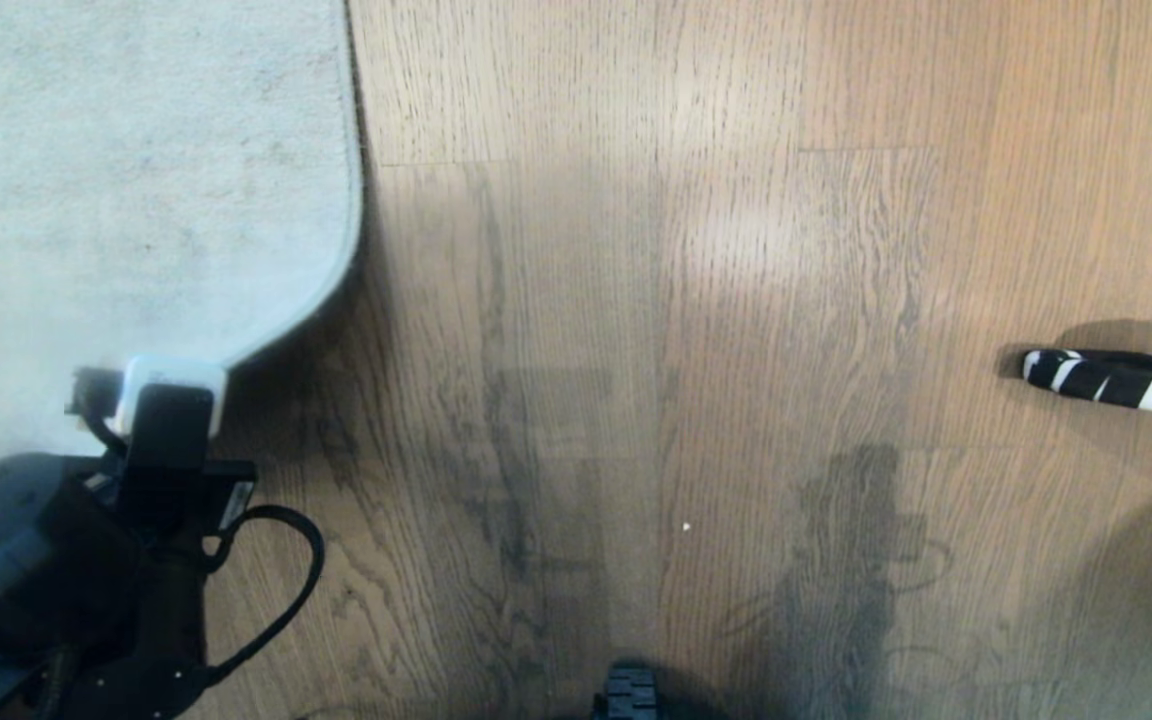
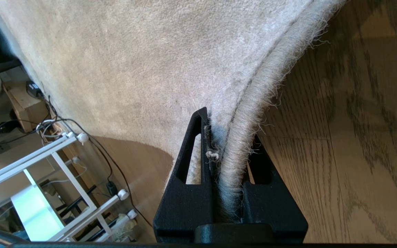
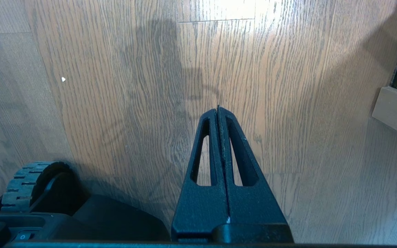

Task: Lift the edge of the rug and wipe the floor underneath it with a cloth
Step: Lift up the carpet

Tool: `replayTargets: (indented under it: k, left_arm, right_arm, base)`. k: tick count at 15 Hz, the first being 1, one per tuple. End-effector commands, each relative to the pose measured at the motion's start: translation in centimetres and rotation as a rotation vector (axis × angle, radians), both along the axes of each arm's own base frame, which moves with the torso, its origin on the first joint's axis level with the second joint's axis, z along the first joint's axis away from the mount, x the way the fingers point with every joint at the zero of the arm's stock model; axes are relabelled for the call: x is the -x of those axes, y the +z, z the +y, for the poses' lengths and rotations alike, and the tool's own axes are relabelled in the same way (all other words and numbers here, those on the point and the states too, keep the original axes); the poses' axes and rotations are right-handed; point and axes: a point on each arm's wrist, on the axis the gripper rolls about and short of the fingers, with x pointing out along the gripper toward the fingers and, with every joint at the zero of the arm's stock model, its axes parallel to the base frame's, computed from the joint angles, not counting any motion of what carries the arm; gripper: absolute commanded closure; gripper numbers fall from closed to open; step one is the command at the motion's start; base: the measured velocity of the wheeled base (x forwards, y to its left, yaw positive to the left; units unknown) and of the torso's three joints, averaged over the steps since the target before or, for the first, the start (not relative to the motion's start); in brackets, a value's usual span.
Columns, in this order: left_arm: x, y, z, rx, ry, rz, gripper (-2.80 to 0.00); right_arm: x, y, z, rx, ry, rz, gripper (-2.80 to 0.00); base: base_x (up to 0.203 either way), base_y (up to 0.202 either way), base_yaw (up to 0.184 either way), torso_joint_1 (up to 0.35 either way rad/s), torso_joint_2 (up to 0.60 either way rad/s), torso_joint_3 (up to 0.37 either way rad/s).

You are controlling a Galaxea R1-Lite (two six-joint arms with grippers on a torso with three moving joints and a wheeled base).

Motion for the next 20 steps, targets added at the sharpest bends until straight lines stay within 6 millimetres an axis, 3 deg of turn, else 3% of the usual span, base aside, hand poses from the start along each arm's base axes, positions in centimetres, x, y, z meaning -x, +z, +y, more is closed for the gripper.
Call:
replayTargets:
  k: [1,20]
  left_arm:
    - [0.11,0.18,0.07,0.006,0.007,-0.011,0.00]
    - [0.13,-0.35,0.12,-0.008,0.014,0.014,0.00]
  right_arm:
    - [0.00,-0.01,0.00,0.000,-0.001,0.000,0.00]
    - [0.00,-0.01,0.00,0.000,0.000,0.000,0.00]
  base:
    - [0.000,0.000,0.000,0.000,0.00,0.000]
    - [0.000,0.000,0.000,0.000,0.00,0.000]
